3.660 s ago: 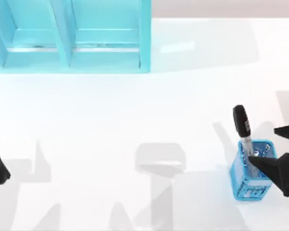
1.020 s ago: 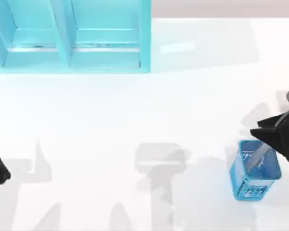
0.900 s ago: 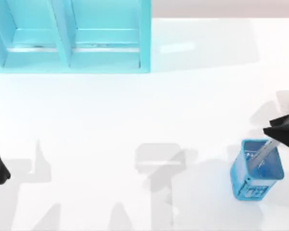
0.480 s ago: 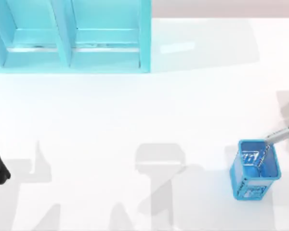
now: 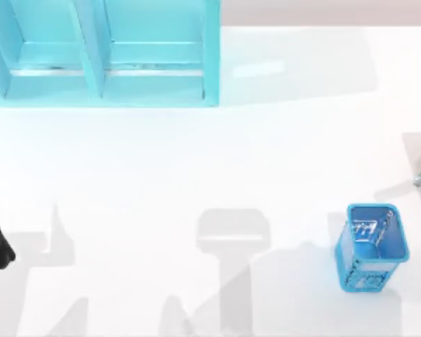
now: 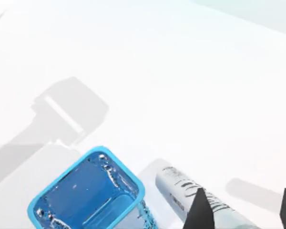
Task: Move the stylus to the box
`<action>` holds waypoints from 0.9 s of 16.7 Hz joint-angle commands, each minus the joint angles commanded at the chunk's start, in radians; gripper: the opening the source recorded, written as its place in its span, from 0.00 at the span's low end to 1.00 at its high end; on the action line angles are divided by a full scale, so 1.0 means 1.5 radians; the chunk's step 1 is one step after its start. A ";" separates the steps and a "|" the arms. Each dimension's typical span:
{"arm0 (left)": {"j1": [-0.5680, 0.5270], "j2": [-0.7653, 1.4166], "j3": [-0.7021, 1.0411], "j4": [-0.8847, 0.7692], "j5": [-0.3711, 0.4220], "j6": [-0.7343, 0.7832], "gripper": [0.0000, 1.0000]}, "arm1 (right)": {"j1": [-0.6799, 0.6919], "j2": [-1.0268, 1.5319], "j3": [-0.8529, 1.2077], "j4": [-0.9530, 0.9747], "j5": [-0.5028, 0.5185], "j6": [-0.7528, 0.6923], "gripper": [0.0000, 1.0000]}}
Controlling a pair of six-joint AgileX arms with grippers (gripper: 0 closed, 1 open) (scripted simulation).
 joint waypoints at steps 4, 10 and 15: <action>0.000 0.000 0.000 0.000 0.000 0.000 1.00 | -0.001 0.014 0.040 -0.023 0.048 0.026 0.00; 0.000 0.000 0.000 0.000 0.000 0.000 1.00 | 0.011 0.073 0.204 -0.119 0.320 0.127 0.00; 0.000 0.000 0.000 0.000 0.000 0.000 1.00 | 0.026 0.106 0.339 -0.185 0.519 0.211 0.00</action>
